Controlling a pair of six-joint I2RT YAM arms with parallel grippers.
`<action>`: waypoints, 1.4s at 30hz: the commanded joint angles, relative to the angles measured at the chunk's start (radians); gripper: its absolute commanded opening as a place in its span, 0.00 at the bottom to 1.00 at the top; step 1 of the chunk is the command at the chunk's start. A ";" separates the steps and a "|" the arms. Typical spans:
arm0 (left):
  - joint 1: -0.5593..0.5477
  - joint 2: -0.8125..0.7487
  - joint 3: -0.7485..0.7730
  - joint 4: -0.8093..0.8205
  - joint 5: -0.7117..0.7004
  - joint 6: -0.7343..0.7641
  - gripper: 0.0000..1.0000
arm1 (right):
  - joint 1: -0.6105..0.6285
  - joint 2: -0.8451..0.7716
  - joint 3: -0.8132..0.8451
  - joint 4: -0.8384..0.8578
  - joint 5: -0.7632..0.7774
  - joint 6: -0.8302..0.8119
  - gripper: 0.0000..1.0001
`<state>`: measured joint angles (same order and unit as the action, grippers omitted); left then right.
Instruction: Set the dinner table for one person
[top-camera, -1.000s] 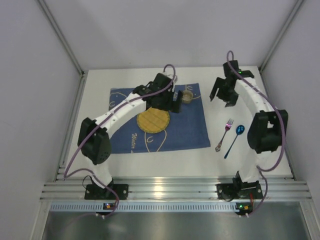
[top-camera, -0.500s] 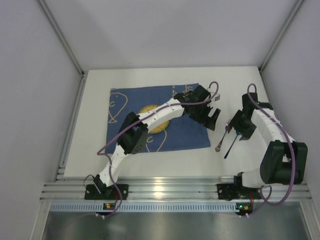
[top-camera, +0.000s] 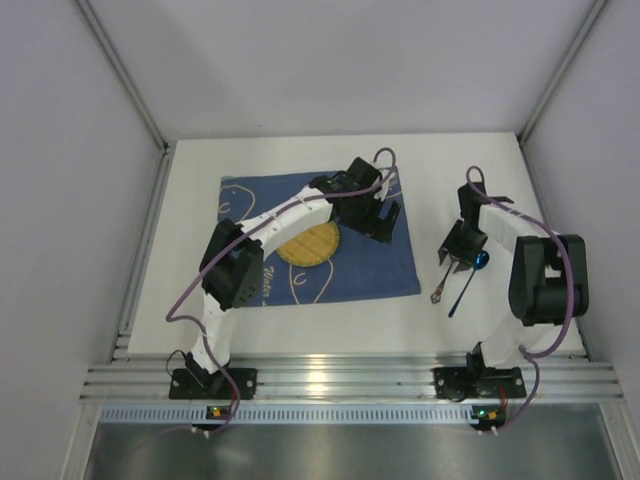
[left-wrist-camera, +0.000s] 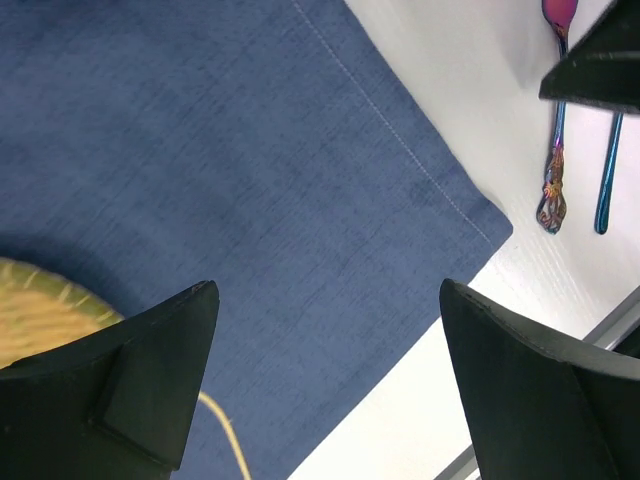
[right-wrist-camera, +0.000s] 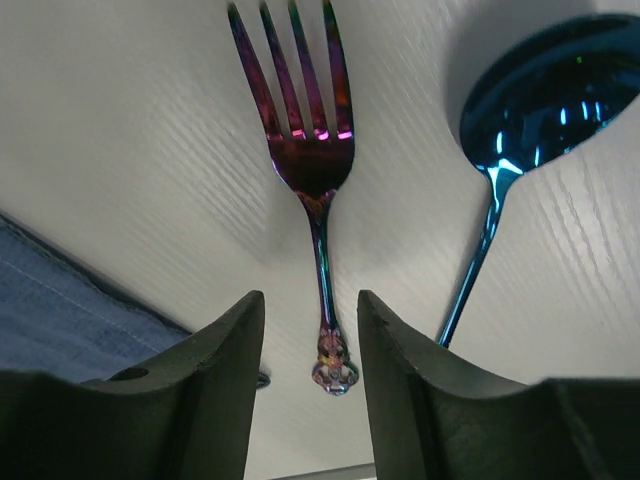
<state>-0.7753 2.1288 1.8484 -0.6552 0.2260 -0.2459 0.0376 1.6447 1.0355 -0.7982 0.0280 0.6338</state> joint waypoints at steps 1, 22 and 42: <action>0.010 -0.127 -0.043 0.031 -0.036 0.025 0.97 | 0.005 0.061 0.096 0.059 0.044 0.014 0.41; 0.074 -0.193 -0.095 0.031 -0.008 0.022 0.98 | 0.007 0.190 0.101 0.080 0.110 -0.008 0.00; 0.148 -0.285 -0.198 0.236 0.515 -0.050 0.92 | 0.159 0.072 0.655 -0.171 -0.183 0.153 0.00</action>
<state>-0.6388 1.8893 1.6672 -0.5163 0.6186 -0.2722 0.1692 1.7367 1.6524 -0.9062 -0.0937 0.7280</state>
